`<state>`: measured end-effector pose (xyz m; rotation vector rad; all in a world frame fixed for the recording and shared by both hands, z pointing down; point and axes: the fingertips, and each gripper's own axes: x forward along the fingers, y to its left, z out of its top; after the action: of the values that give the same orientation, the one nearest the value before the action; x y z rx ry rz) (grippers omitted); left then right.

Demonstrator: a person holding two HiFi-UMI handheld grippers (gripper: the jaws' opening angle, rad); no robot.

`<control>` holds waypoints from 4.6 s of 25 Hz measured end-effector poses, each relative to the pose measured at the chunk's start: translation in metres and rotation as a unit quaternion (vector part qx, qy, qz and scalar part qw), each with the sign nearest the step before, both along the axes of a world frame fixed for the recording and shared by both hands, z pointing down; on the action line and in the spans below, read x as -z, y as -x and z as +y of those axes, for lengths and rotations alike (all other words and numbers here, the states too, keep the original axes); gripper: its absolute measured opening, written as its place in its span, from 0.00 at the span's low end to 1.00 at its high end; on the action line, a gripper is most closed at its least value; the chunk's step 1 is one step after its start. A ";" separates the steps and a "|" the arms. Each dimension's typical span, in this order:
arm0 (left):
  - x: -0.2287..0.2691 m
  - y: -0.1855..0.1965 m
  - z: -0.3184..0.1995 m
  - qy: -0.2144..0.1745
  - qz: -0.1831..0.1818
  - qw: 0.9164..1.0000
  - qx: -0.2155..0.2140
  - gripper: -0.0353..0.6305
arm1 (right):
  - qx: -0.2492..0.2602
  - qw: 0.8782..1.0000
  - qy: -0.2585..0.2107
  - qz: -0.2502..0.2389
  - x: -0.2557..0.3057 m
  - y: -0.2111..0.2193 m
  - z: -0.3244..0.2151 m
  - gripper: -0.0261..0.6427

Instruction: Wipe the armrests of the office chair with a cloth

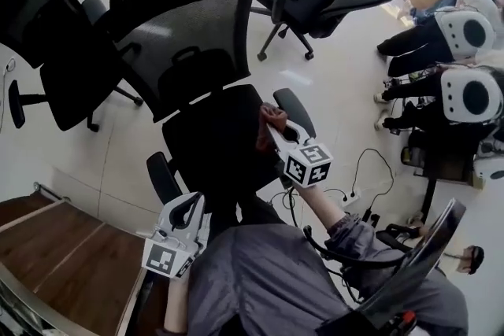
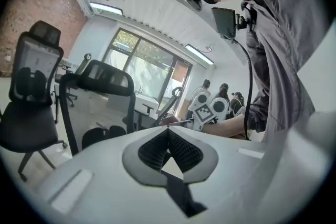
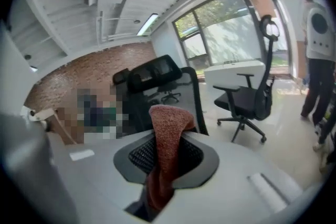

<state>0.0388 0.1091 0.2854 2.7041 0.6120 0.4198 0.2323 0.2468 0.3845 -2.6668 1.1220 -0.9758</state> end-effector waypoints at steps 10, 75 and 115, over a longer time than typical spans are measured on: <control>0.090 0.000 0.010 -0.057 0.047 0.997 0.026 0.08 | 0.233 0.960 0.007 0.154 0.146 0.102 -0.055 0.13; -0.055 0.236 -0.042 -0.105 -0.133 0.930 0.327 0.08 | 0.699 0.697 0.115 0.115 -0.168 0.318 -0.276 0.13; -0.110 0.245 -0.061 -0.055 -0.113 0.960 0.251 0.08 | 0.692 0.695 0.139 0.135 -0.173 0.356 -0.240 0.13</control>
<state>-0.2058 0.0481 0.3951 2.7248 -0.1682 0.6224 -0.1233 0.0068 0.5573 -1.6724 3.4168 -0.7727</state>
